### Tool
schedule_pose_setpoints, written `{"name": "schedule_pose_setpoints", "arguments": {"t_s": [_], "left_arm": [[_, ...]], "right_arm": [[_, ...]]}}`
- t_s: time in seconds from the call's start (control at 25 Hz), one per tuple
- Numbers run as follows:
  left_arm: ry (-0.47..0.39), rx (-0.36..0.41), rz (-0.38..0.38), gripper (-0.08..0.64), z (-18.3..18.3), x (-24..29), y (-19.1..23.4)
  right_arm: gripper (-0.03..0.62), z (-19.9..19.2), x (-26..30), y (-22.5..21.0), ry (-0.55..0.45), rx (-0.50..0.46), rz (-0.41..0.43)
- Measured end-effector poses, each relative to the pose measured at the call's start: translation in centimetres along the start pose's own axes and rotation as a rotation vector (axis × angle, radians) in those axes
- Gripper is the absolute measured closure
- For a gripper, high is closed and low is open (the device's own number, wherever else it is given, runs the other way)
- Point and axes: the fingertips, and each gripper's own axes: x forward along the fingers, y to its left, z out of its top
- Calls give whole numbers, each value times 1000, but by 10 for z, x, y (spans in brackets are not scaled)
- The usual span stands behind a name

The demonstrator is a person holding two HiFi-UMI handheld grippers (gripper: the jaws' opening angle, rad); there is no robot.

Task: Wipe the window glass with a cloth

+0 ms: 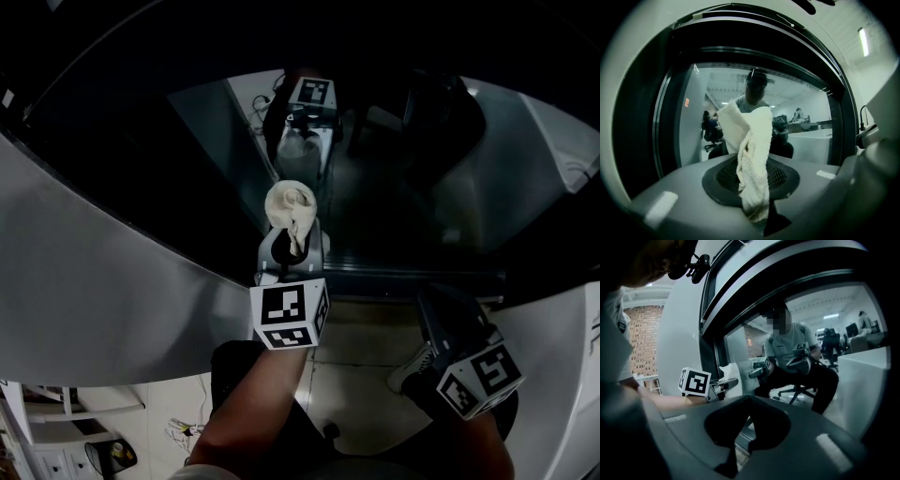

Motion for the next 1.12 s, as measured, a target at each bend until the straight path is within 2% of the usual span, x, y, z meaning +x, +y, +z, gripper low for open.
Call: {"name": "schedule_pose_setpoints", "arguments": {"t_s": [0.32, 0.6, 0.84, 1.12], "left_arm": [[8, -25, -16, 456, 5, -5, -4], [5, 1, -106, 456, -2, 0, -1], [14, 6, -150, 456, -2, 3, -25], [25, 25, -296, 456, -10, 9, 12]], "right_arm": [[591, 7, -7, 6, 6, 8, -24], [591, 6, 5, 23, -3, 17, -90], [591, 0, -7, 10, -27, 45, -129], [591, -5, 28, 57, -17, 64, -253]]}}
